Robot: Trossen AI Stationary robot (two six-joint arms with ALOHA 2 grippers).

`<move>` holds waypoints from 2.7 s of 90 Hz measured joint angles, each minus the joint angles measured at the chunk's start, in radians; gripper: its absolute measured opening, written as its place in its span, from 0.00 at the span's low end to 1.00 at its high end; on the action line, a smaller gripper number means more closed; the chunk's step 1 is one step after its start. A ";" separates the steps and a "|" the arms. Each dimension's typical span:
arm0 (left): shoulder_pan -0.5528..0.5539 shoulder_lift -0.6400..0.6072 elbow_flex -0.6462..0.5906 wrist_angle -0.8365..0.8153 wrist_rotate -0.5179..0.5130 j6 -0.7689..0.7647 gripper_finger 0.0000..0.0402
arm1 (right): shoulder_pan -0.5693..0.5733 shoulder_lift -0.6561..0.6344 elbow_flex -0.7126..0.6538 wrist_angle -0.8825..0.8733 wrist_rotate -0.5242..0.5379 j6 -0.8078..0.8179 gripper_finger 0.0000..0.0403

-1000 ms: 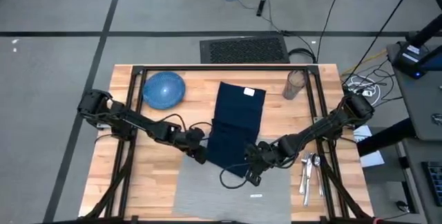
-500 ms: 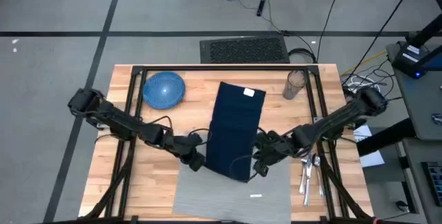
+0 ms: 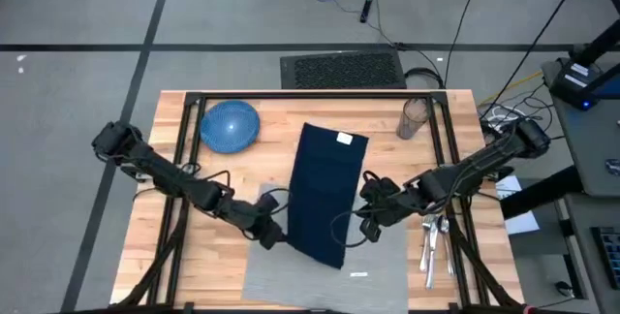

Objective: Set table place
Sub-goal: Fold the dark blue napkin

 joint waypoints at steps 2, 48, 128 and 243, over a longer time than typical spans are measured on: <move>-0.003 0.000 0.000 0.000 -0.003 -0.002 0.00 | 0.000 0.000 0.000 -0.002 0.000 0.000 0.00; -0.033 0.002 0.000 -0.080 -0.029 -0.051 0.00 | 0.000 0.000 0.000 -0.019 0.022 0.001 0.00; -0.085 0.002 0.000 -0.248 0.113 -0.078 0.00 | 0.000 0.000 0.000 -0.039 0.022 -0.005 0.00; -0.236 -0.014 0.000 -0.494 0.541 -0.288 0.37 | 0.011 0.000 0.000 -0.321 0.020 0.011 0.10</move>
